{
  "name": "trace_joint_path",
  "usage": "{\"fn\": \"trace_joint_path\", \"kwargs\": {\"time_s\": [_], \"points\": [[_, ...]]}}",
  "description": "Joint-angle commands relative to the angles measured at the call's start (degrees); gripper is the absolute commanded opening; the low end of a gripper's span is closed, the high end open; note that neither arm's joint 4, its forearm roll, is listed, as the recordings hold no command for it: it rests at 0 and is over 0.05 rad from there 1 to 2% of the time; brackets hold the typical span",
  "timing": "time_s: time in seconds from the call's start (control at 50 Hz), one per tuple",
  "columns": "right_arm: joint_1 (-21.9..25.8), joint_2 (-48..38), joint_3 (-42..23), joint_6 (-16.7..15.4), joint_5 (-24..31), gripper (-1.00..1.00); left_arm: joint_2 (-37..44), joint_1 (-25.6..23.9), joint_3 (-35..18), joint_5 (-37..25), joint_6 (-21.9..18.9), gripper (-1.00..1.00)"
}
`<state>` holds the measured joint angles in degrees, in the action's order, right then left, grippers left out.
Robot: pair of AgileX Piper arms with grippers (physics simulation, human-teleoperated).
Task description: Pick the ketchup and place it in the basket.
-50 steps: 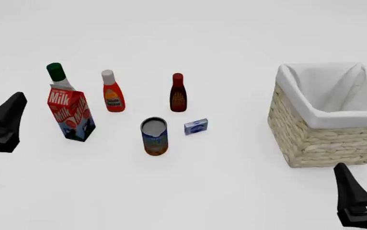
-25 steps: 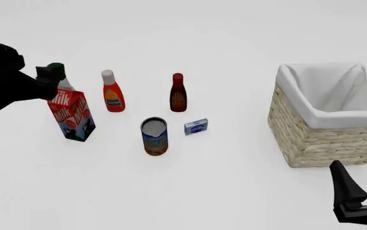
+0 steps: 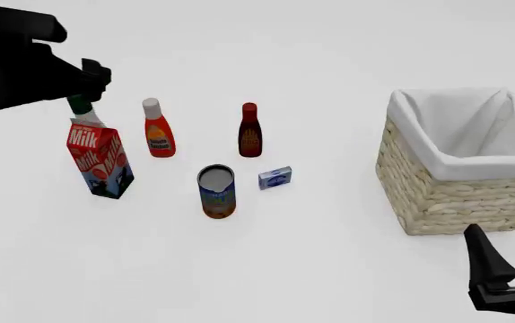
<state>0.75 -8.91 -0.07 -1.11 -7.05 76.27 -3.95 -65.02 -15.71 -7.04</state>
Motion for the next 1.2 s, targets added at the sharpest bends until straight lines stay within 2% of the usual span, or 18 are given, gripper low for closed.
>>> {"fn": "trace_joint_path", "kwargs": {"time_s": [0.02,0.28,0.4,0.74,1.02,1.2], "points": [[-0.02,-1.06,0.02,0.20,-0.91,1.00,6.81,0.40,-8.23,-4.63,0.05,1.00],[-0.37,-3.39,0.04,0.83,-2.90,1.00,12.71,0.07,-14.19,-6.05,-0.32,1.00],[-0.69,-4.13,0.04,1.00,-3.61,1.00,14.17,-0.23,-15.24,-6.13,-0.39,1.00],[-0.58,-2.37,0.05,1.02,-2.31,1.00,18.70,-1.28,-19.83,-5.89,0.50,1.00],[-1.07,-0.26,0.02,0.86,-0.95,1.00,21.54,-1.52,-21.05,-3.33,0.85,1.00],[-1.14,-1.42,0.04,1.06,-1.97,1.00,23.48,-1.30,-22.22,-2.28,1.07,1.00]]}}
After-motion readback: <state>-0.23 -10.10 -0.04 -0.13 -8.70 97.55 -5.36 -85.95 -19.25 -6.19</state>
